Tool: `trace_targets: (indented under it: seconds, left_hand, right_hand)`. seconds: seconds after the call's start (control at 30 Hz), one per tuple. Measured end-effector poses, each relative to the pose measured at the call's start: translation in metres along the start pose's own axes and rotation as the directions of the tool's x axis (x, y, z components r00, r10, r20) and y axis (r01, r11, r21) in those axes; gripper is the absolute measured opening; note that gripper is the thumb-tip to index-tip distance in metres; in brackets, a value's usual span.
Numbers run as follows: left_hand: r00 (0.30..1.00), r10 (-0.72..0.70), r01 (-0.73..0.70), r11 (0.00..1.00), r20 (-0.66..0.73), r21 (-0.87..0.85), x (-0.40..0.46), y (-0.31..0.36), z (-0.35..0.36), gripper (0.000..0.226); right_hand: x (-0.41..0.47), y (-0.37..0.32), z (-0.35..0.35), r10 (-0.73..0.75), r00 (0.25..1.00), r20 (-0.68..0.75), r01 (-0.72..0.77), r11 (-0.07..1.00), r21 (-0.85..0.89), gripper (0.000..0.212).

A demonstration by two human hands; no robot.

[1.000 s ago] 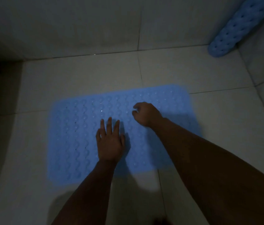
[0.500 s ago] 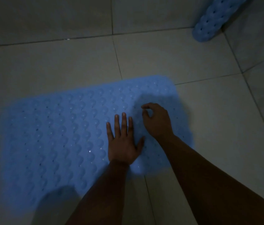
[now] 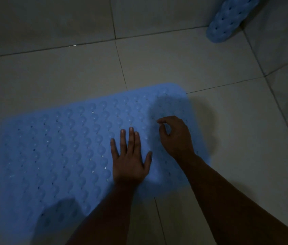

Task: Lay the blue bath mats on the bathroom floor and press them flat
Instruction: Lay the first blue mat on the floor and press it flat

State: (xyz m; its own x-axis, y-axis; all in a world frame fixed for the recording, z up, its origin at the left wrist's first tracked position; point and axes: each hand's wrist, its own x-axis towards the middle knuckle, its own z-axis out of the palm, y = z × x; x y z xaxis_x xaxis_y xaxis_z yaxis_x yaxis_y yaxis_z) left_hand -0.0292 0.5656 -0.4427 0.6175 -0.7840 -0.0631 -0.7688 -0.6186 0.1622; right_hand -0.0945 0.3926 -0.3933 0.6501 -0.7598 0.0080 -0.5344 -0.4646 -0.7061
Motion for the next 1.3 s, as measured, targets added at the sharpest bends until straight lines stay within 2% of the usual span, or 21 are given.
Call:
trace_targets:
  seconds: [0.17, 0.23, 0.3, 0.4, 0.47, 0.57, 0.67, 0.77, 1.03, 1.3]
  left_hand:
    - [0.996, -0.014, 0.017, 0.999, 0.083, -0.034, 0.004, 0.002, -0.002, 0.09]
    - [0.994, -0.031, 0.039, 0.997, 0.109, -0.073, 0.004, 0.0, -0.007, 0.09]
    - [0.983, -0.037, 0.056, 0.993, 0.181, -0.1, 0.009, -0.004, -0.018, 0.086]
    - [0.974, -0.064, 0.1, 0.983, 0.219, -0.156, 0.027, -0.007, -0.049, 0.069]
    - [0.984, -0.114, 0.141, 0.969, 0.138, -0.205, 0.037, -0.009, -0.068, 0.061]
    - [0.993, -0.111, 0.116, 0.976, 0.036, -0.182, 0.037, -0.012, -0.072, 0.055]
    - [0.998, -0.062, 0.058, 0.988, -0.018, -0.142, 0.028, -0.008, -0.067, 0.057]
    - [0.999, -0.027, 0.023, 0.993, -0.032, -0.116, 0.022, -0.007, -0.054, 0.057]
    - [0.998, -0.058, 0.055, 0.992, -0.025, -0.11, 0.012, -0.019, -0.033, 0.056]
    - [0.994, -0.088, 0.081, 0.989, -0.056, -0.125, 0.012, -0.03, -0.024, 0.057]
  right_hand:
    - [-0.011, 0.008, -0.017, 0.055, 0.997, 0.056, -0.052, 0.997, -0.052, 0.025]
    - [-0.015, 0.002, -0.028, 0.096, 0.978, 0.184, -0.075, 0.99, -0.116, 0.027]
    - [-0.015, -0.004, -0.035, 0.149, 0.929, 0.34, -0.08, 0.975, -0.209, 0.028]
    - [-0.015, -0.014, -0.038, 0.221, 0.882, 0.416, -0.075, 0.938, -0.34, 0.037]
    - [-0.021, -0.02, -0.029, 0.193, 0.891, 0.412, -0.012, 0.915, -0.403, 0.044]
    - [-0.04, -0.018, 0.002, 0.054, 0.922, 0.384, 0.146, 0.869, -0.473, 0.061]
    - [-0.059, 0.0, 0.028, 0.033, 0.907, 0.42, 0.195, 0.851, -0.487, 0.073]
    - [-0.067, 0.012, 0.04, 0.019, 0.921, 0.39, 0.217, 0.806, -0.551, 0.081]
    - [-0.074, 0.019, 0.046, -0.039, 0.952, 0.305, 0.206, 0.816, -0.54, 0.079]
    - [-0.069, 0.016, 0.047, -0.035, 0.957, 0.288, 0.19, 0.827, -0.53, 0.077]
